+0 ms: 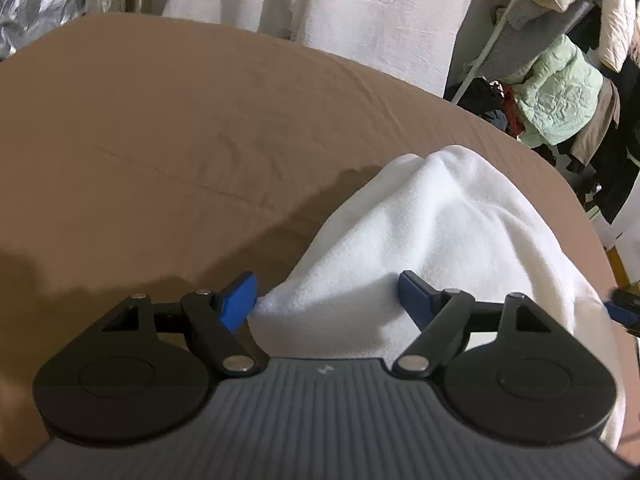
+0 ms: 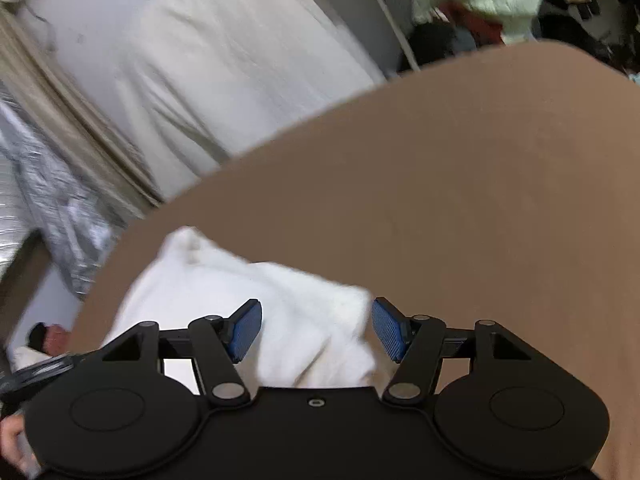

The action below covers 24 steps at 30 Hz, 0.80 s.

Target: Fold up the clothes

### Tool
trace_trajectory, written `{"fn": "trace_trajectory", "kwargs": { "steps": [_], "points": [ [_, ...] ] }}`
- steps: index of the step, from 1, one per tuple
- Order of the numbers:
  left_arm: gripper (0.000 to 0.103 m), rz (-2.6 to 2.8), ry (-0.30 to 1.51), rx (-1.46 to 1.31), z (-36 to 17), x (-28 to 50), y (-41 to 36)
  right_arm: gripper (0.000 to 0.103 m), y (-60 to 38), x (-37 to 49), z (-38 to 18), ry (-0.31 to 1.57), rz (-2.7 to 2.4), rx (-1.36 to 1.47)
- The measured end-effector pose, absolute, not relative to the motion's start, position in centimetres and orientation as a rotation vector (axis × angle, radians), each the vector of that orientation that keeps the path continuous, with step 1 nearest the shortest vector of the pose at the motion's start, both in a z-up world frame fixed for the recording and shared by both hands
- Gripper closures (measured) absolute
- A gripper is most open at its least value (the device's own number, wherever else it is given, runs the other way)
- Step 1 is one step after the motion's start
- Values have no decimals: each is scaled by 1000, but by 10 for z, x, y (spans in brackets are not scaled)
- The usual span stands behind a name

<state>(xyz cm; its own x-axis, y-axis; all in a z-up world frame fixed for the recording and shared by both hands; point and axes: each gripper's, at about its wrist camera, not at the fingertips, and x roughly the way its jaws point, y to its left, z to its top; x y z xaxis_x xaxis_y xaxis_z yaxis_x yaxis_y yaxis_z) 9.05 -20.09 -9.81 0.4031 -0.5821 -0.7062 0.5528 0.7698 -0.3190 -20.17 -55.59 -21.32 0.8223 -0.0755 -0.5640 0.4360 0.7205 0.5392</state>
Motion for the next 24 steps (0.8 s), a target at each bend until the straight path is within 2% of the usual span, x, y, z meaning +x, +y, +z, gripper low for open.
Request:
{"fn": "trace_trajectory", "kwargs": {
  "steps": [3, 7, 8, 9, 10, 11, 16, 19, 24],
  "points": [
    [25, -727, 896, -36, -102, 90, -199, 37, -535, -222, -203, 507, -226, 735],
    [22, -736, 922, -73, -111, 94, -190, 36, -524, -223, -227, 605, -194, 794],
    [21, -735, 930, -85, -113, 96, -190, 42, -521, -219, -233, 625, -189, 794],
    [21, -728, 947, -106, -115, 98, -190, 71, -517, -215, -234, 647, -190, 745],
    [21, -713, 969, -134, -118, 101, -189, 89, -509, -207, -228, 666, -196, 632],
    [21, -699, 991, -163, -121, 103, -188, 95, -499, -201, -216, 659, -206, 505],
    [23, -673, 967, -109, -121, 100, -194, 97, -482, -188, -149, 503, -297, 211],
    [23, -679, 992, -114, -124, 99, -197, 98, -488, -181, -172, 622, -372, 100],
    [22, -677, 986, -83, -130, 97, -199, 97, -497, -179, -226, 753, -391, 132]
  ]
}}
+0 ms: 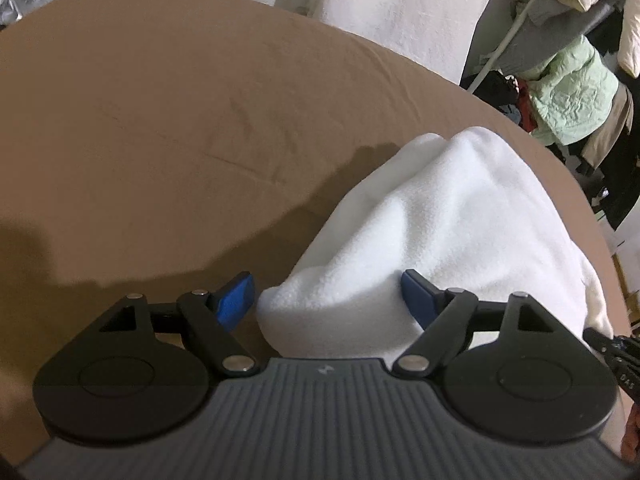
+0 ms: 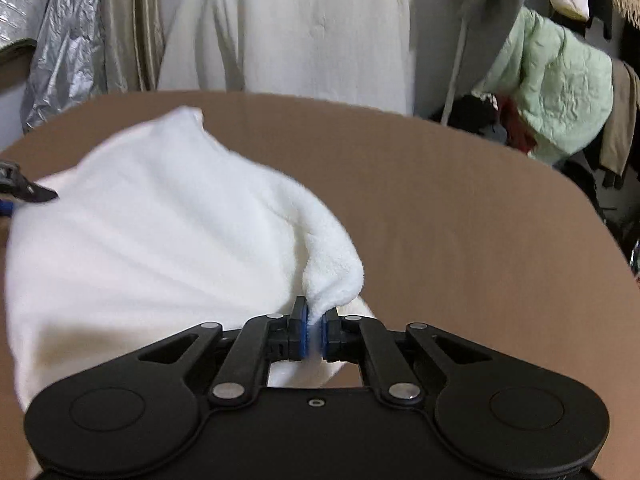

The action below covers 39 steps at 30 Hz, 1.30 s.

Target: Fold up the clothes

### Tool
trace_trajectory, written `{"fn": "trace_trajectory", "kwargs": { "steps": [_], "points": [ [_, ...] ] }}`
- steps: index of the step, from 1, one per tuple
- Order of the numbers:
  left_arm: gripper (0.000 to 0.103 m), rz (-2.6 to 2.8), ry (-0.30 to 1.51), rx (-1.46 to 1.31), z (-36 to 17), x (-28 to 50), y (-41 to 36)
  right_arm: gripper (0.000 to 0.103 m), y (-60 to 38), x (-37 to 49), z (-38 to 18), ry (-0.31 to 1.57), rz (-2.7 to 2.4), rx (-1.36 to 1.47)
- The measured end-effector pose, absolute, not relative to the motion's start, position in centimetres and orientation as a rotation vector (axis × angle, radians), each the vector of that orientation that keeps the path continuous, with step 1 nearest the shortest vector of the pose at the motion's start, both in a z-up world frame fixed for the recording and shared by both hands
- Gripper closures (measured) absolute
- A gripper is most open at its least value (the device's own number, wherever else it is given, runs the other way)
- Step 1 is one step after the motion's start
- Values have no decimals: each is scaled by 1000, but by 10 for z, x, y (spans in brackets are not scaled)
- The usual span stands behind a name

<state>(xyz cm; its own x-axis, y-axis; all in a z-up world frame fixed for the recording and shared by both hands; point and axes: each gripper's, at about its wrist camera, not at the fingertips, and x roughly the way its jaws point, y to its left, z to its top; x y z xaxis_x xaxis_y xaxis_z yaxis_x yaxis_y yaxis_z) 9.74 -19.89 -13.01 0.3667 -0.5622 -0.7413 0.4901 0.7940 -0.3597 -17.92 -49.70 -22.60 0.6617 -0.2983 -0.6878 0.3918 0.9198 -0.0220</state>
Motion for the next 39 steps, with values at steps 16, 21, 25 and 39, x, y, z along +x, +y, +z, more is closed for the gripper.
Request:
{"fn": "trace_trajectory", "kwargs": {
  "steps": [16, 21, 25, 39],
  "points": [
    [20, -648, 970, -57, -133, 108, -193, 64, -513, -192, -167, 567, -387, 458],
    [19, -643, 993, -82, -140, 116, -190, 28, -516, -176, -193, 719, -407, 513],
    [18, -639, 1010, -94, -144, 118, -186, 75, -530, -173, -230, 728, -424, 642],
    [18, -581, 998, -26, -135, 106, -178, 88, -529, -146, -246, 736, -351, 436]
  ]
}}
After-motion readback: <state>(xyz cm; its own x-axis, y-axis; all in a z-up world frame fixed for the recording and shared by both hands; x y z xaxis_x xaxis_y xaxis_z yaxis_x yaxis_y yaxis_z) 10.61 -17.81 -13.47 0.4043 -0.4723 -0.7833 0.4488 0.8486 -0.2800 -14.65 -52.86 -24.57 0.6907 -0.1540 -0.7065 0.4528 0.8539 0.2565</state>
